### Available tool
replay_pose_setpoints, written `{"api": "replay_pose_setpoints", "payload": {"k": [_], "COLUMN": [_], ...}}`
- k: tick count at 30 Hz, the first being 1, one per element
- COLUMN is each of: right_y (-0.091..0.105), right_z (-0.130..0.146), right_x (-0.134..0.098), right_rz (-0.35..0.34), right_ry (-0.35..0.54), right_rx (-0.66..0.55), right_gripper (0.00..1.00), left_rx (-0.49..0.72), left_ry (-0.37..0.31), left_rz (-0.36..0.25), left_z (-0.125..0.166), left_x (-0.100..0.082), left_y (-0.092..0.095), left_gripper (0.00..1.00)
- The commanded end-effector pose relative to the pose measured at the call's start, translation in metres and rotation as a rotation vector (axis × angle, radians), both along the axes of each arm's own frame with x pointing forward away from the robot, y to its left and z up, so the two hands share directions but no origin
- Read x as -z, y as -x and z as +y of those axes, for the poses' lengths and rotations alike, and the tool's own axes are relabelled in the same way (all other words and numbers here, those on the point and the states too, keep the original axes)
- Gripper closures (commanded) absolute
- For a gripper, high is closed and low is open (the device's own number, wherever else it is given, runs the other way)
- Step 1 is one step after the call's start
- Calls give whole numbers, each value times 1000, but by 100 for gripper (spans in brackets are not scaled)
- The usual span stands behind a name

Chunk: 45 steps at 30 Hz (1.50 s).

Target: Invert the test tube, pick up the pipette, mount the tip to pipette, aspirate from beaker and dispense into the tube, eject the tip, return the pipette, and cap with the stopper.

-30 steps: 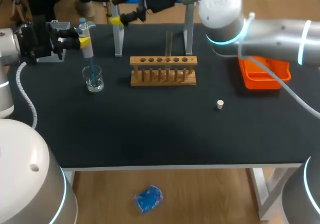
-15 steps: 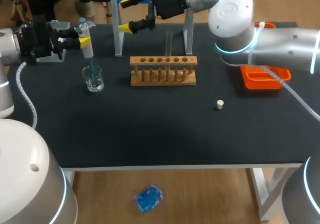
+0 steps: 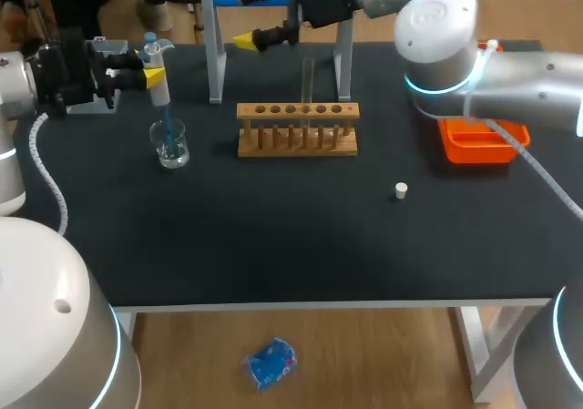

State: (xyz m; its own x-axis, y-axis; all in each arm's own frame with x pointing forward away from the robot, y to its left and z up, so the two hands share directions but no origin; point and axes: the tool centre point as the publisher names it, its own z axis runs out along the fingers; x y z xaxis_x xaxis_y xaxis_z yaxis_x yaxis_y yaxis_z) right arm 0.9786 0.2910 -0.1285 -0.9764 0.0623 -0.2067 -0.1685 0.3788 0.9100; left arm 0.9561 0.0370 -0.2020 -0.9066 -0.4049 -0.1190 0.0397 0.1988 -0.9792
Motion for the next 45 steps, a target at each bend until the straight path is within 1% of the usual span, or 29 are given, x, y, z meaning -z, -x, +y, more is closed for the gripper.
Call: {"api": "replay_pose_setpoints", "payload": {"k": [1,4,8,11,14,15,17,18,31,33,34,36,38,40,45], "right_y": [8,8,7,8,4,3,2,1,1,0,0,-2,-2,-3,-6], "right_z": [-53,-85,-119,-142,-164,-167,-174,-175,-175,-161,-154,-149,-150,-156,-172], "right_x": [-10,-11,-4,7,25,28,37,40,40,48,52,57,63,71,87], "right_rz": [-9,-21,-12,-6,16,17,43,44,44,41,57,48,38,43,28], "right_ry": [-9,-7,-14,-22,-37,-37,-33,-9,-9,-6,-25,-30,-32,-41,-18], "right_rx": [23,63,98,105,131,132,140,145,145,123,102,87,71,68,75], "right_gripper": [0,0,0,0,0,0,0,0,0,0,0,0,0,0,0], "left_rx": [1,1,1,1,1,1,1,1,1,1,1,1,1,1,1], "left_ry": [-1,-1,-1,-1,-1,-1,-1,-1,-1,-1,-1,-1,-1,-1,-1], "left_rz": [0,0,0,0,0,0,0,0,0,0,0,0,0,0,0], "left_z": [0,0,0,0,0,0,0,0,0,0,0,0,0,0,0], "left_x": [0,0,0,0,0,0,0,0,0,0,0,0,0,0,0], "left_y": [0,0,0,0,0,0,0,0,0,0,0,0,0,0,0], "left_gripper": [100,100,100,100,100,100,100,100,100,100,100,100,100,100,100]}}
